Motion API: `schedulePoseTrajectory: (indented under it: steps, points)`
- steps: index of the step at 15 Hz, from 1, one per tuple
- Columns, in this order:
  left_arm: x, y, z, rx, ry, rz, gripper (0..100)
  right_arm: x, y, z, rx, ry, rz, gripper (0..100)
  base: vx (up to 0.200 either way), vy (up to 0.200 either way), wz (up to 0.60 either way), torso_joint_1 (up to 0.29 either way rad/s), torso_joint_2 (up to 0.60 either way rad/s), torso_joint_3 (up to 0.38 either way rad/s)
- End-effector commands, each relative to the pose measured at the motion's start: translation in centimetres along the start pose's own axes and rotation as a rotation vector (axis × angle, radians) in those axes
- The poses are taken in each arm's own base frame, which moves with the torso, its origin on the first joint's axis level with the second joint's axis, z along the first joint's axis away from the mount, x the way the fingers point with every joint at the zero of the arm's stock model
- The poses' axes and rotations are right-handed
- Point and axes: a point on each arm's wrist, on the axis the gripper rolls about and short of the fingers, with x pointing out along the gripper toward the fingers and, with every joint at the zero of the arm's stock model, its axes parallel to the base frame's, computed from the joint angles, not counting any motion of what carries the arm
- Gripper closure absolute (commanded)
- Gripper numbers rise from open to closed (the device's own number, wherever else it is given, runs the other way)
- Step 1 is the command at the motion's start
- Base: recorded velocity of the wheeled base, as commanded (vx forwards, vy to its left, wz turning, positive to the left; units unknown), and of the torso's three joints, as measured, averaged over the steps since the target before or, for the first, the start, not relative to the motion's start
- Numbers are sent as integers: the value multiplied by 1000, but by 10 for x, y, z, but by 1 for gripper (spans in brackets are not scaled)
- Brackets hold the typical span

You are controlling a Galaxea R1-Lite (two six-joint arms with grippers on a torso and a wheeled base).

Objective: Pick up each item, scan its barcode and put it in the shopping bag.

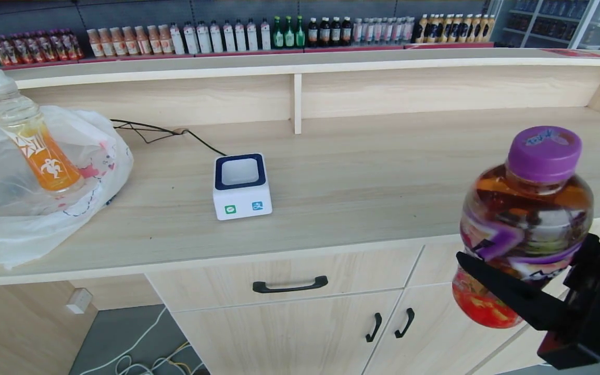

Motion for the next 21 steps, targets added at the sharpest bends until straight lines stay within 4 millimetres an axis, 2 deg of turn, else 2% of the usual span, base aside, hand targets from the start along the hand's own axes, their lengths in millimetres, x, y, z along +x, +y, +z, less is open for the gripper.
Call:
schedulePoseTrajectory:
  steps: [1, 3, 5, 6, 10, 13, 16, 21]
  points:
    - [0, 0, 0, 0, 1, -1, 0, 19, 7, 2, -60, 7, 38, 100, 0, 0, 0, 0, 0, 0]
    - [0, 0, 0, 0, 1, 1, 0, 28, 21, 16, -169, -40, 84, 100, 0, 0, 0, 0, 0, 0]
    - [0, 0, 0, 0, 1, -1, 0, 35, 51, 22, -214, -46, 170, 100, 0, 0, 0, 0, 0, 0]
    - [0, 0, 0, 0, 1, -1, 0, 35, 57, 25, -229, -60, 183, 100, 0, 0, 0, 0, 0, 0]
    - [0, 0, 0, 0, 1, 1, 0, 43, 58, 39, -360, -161, 129, 100, 0, 0, 0, 0, 0, 0]
    - [0, 0, 0, 0, 1, -1, 0, 43, 89, 35, -422, -184, 248, 100, 0, 0, 0, 0, 0, 0]
    - [0, 0, 0, 0, 1, 1, 0, 45, 108, 38, -515, -273, 269, 100, 0, 0, 0, 0, 0, 0]
    - [0, 0, 0, 0, 1, 1, 0, 47, 113, 37, -619, -350, 318, 100, 0, 0, 0, 0, 0, 0]
